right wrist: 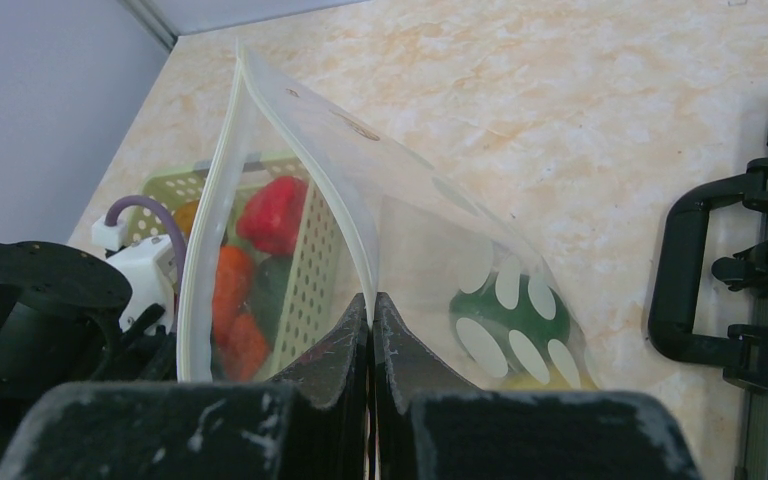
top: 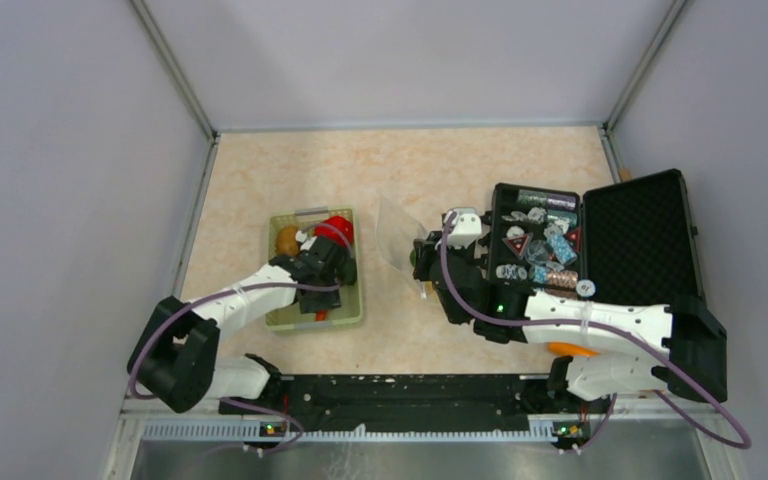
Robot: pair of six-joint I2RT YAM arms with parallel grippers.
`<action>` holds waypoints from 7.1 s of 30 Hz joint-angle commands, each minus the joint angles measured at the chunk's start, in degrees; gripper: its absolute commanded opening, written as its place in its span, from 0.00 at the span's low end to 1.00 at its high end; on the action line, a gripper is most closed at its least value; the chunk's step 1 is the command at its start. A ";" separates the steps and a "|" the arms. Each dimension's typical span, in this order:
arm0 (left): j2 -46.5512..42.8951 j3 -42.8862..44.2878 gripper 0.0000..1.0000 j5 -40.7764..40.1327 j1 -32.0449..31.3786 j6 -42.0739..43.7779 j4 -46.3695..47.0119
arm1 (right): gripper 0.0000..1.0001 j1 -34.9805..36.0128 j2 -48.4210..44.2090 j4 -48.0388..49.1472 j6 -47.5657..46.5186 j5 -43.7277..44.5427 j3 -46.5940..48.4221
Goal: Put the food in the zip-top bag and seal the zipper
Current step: Pick up the fake vegetable from the bin, then place the fake vegetable in the zipper food storage bag, then adjust the zipper food storage bag at the center of the board.
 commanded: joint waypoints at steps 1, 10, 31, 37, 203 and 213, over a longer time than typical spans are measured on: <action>-0.49 -0.02 0.41 0.38 0.20 -0.53 1.94 | 0.00 -0.67 -1.13 0.69 0.38 0.22 0.28; -5.54 -0.29 0.20 -0.70 0.25 0.62 1.61 | 0.00 -0.71 -1.52 2.13 1.29 0.13 -0.67; -19.68 -1.86 0.00 1.36 0.22 1.19 4.83 | 0.00 -1.10 -2.74 5.22 3.83 -0.63 -2.89; -24.71 -0.15 0.00 3.85 0.22 1.96 5.01 | 0.00 -1.20 -1.16 5.10 3.70 -0.78 -1.87; -24.46 12.12 0.00 26.12 3.33 -10.22 10.27 | 0.00 4.22 4.19 19.37 -13.49 -4.80 -0.65; -22.06 20.18 0.00 27.81 3.34 -4.65 6.47 | 0.00 4.17 0.62 17.63 -14.39 7.74 -1.78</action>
